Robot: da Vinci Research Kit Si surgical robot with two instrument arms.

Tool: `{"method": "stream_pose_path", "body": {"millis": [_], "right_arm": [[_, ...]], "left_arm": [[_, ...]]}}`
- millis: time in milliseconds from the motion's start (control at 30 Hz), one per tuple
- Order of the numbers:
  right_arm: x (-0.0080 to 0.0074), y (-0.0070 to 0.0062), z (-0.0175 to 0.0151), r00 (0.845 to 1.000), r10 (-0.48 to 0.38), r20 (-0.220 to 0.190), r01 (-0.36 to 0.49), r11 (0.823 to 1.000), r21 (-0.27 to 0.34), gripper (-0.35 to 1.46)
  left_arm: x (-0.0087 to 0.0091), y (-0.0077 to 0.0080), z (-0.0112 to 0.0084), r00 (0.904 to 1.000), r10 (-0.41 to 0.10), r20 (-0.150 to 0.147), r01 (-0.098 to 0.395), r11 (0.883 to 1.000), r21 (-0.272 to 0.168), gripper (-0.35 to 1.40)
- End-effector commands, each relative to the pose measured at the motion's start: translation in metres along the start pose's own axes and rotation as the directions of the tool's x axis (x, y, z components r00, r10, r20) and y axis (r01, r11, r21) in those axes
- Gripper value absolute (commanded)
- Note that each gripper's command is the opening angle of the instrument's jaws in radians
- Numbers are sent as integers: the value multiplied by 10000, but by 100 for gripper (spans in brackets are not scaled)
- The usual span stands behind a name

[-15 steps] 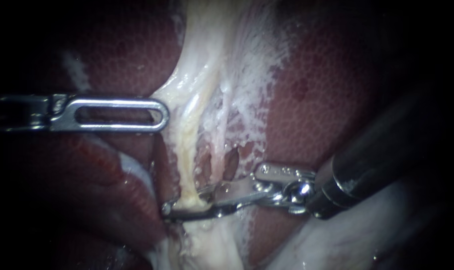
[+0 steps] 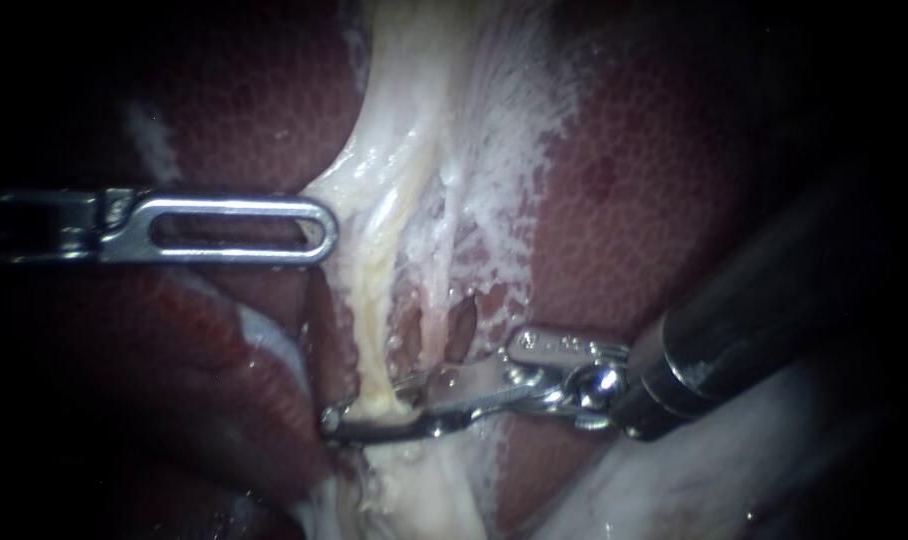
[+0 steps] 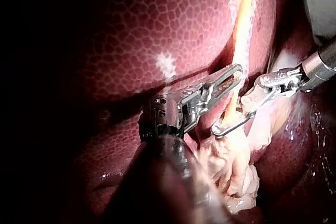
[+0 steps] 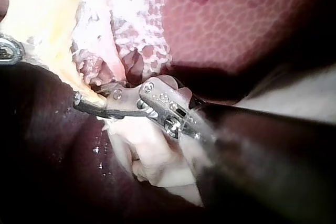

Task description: Going back first clip left tube

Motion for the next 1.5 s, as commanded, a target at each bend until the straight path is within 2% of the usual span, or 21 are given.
{"method": "stream_pose_path", "body": {"millis": [33, 67, 100, 267, 433, 567, 900, 1133, 1500], "right_arm": [[0, 2, -1, 9998, -215, -38, 216, 9998, 38, 24], [1, 2, 0, 9992, -388, -71, 389, 9992, 55, 40], [2, 3, 1, 9980, -621, -133, 622, 9980, 82, 45], [4, 4, 6, 9879, -1487, -444, 1496, 9886, 177, 55], [7, 5, 9, 9732, -2230, -558, 2243, 9743, 190, 58], [8, 5, 9, 9531, -2967, -593, 2976, 9547, 74, 59], [10, 4, 5, 9237, -3780, -614, 3792, 9253, 89, 60], [8, 2, -6, 9239, -3776, -619, 3789, 9254, 110, 60], [14, -3, -68, 9291, -3630, -711, 3624, 9318, -214, 60]], "left_arm": [[0, 0, 0, 10000, -1, 3, 1, 10000, -3, -35], [0, 0, 0, 10000, -1, 3, 1, 10000, -2, -35], [0, 0, 0, 10000, -1, 3, 1, 10000, -2, -35], [0, 0, 0, 10000, -2, 4, 2, 10000, -5, -35], [0, 0, 0, 10000, -2, 5, 2, 10000, -5, -35], [0, -1, 0, 10000, -2, 5, 2, 10000, -6, -35], [0, -1, 0, 10000, -2, 6, 2, 10000, -7, -35], [0, -1, 0, 10000, -2, 6, 3, 10000, -7, -35], [0, -1, 0, 10000, -2, 6, 2, 10000, -7, -35]]}}
